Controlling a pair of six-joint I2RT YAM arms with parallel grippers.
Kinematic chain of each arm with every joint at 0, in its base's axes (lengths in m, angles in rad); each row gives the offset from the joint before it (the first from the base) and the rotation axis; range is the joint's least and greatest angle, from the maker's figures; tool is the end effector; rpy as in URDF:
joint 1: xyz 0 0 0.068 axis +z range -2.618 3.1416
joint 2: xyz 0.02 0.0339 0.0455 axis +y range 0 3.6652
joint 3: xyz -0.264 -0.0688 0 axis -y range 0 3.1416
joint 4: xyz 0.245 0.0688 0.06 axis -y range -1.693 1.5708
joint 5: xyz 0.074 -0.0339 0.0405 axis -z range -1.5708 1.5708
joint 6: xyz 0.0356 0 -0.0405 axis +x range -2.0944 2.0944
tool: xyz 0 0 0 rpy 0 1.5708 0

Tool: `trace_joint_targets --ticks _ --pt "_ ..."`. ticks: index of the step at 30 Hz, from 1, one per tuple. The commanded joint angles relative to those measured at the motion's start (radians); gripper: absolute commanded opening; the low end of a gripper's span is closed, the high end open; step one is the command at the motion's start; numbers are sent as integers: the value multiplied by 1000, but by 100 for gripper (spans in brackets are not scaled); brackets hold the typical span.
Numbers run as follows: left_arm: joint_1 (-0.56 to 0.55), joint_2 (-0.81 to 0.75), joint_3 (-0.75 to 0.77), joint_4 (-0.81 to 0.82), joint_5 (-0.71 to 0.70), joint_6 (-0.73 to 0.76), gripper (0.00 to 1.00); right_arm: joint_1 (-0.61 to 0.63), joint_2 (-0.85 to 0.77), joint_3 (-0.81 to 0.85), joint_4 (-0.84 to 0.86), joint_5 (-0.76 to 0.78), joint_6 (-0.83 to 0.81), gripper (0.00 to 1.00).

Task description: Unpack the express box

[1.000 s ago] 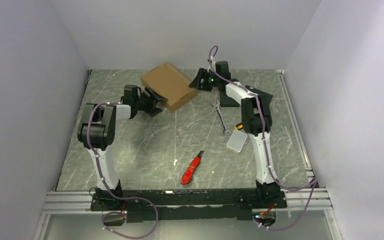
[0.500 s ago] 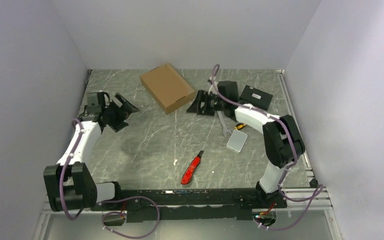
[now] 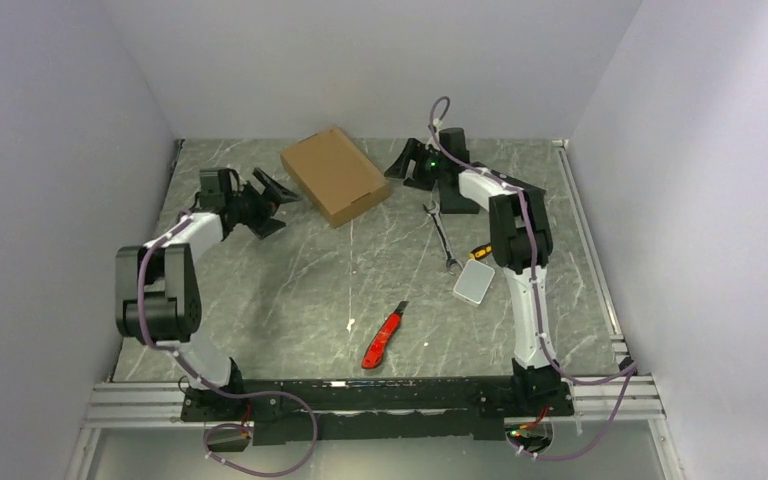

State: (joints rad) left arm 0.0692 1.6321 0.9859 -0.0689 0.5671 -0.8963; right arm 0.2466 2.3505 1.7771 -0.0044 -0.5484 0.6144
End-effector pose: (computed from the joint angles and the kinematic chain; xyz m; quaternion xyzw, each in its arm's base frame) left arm 0.3469 0.0049 0.2092 -0.3027 0.8276 -0.3932 0.2625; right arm 0.5108 0.1477 0.1617 0.0280 0.8557 0.4077 0.3174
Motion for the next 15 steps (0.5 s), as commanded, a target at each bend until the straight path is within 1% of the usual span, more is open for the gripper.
trace_joint_targets --ticks 1,4,6,8,10,13,15 --pt "-58 143 109 188 -28 -24 96 49 70 183 9 -9 5 78" --pt "-62 242 146 253 -50 -34 92 63 115 250 -24 -9 1 71" --pt "-82 287 180 254 -84 -5 89 72 125 267 -41 4 -17 67" --pt "-102 315 229 194 -136 38 88 87 123 260 -55 8 -36 60" --pt "-115 338 264 146 -155 67 87 103 105 225 -62 13 -54 55" --pt "-132 369 326 31 -160 86 78 132 54 131 -41 12 -58 44" --pt "-139 359 327 -26 -168 99 75 156 1 58 -38 11 -57 40"
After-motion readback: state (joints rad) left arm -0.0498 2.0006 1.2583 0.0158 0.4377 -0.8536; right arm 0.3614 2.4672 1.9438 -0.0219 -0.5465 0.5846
